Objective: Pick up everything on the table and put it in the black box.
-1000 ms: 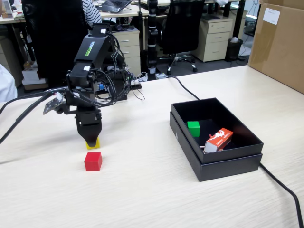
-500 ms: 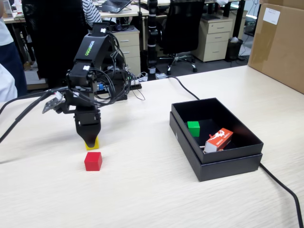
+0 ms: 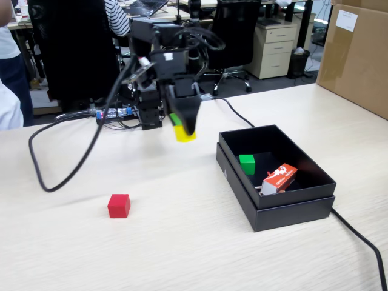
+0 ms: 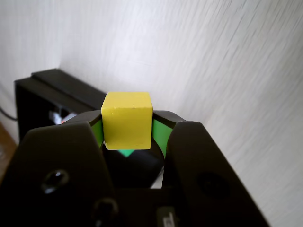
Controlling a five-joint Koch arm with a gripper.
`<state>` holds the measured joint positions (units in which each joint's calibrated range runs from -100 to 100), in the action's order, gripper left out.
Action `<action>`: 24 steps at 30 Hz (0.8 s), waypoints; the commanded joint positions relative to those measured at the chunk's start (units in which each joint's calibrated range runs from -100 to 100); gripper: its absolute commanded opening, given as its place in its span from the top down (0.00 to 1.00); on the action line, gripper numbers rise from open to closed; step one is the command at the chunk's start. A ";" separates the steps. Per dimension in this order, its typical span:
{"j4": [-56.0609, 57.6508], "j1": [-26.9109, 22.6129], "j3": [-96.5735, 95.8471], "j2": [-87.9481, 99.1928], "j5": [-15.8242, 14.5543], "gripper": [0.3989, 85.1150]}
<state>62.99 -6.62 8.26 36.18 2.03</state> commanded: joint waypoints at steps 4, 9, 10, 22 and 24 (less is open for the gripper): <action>0.55 -7.28 14.86 -4.34 -3.32 0.99; 0.90 -10.11 22.75 -19.94 -5.18 0.99; 0.90 -10.06 22.75 -20.86 -5.27 0.99; 0.90 -9.72 25.01 -36.12 -7.47 0.91; 0.90 -9.91 24.65 -36.81 -7.62 0.84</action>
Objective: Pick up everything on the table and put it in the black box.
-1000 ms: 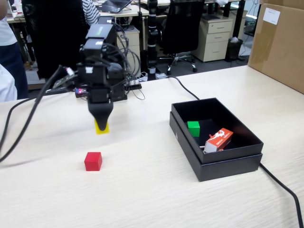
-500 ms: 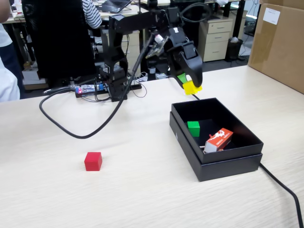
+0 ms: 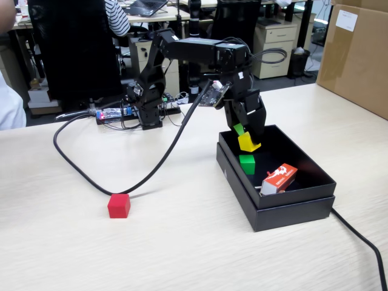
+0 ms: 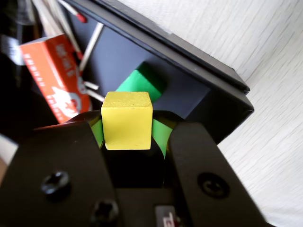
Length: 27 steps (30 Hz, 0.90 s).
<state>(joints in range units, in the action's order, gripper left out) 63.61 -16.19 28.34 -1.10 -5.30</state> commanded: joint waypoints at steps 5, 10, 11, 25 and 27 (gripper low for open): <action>0.28 -0.54 4.11 0.24 -0.54 0.67; 0.19 -0.54 4.02 0.47 -0.59 0.52; 0.28 -0.49 4.11 0.58 -0.54 0.51; 0.19 7.52 4.57 21.58 2.20 0.46; 0.19 9.91 4.66 24.22 3.52 0.46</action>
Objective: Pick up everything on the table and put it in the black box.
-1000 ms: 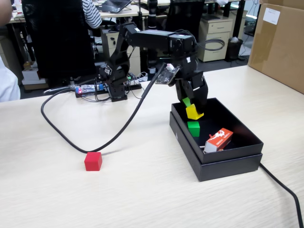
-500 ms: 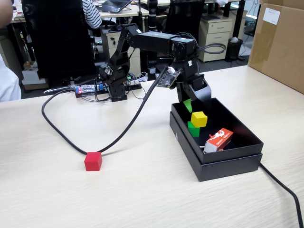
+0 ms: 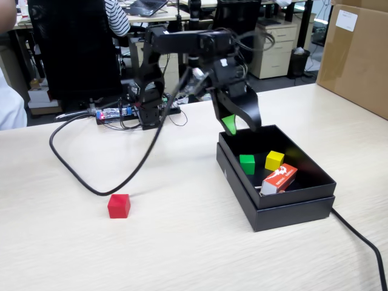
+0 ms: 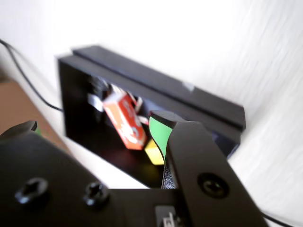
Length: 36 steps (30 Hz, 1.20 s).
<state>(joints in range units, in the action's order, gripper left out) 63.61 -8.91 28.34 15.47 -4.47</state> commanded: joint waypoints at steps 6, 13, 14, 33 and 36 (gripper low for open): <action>-0.67 11.82 1.67 10.75 7.23 0.45; -0.84 18.27 -4.77 7.08 8.94 0.43; -0.93 18.90 -5.41 5.93 9.08 0.43; -1.53 21.78 1.58 -22.53 8.69 0.43; -1.53 21.83 4.66 -26.20 8.74 0.43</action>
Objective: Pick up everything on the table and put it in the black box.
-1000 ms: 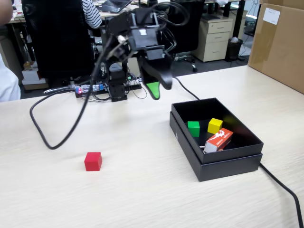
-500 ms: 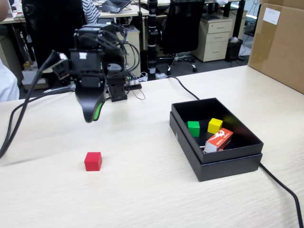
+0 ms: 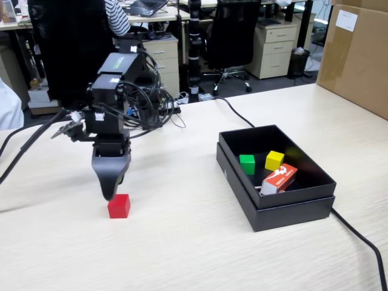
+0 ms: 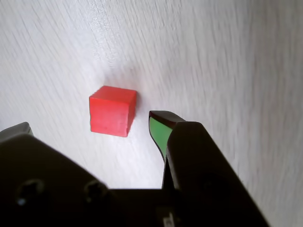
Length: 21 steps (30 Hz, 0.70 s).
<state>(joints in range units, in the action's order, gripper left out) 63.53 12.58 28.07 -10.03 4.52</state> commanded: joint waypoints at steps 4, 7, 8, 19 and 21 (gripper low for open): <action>-1.46 0.39 7.83 -4.94 -0.24 0.43; -1.46 0.39 8.20 -7.24 -0.24 0.43; -1.46 0.39 9.10 -9.42 -0.24 0.43; -1.46 0.20 11.46 -15.27 -0.20 0.74; -1.46 0.15 11.64 -15.15 -0.24 0.87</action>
<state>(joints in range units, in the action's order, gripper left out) 63.22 12.63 35.83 -25.70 4.47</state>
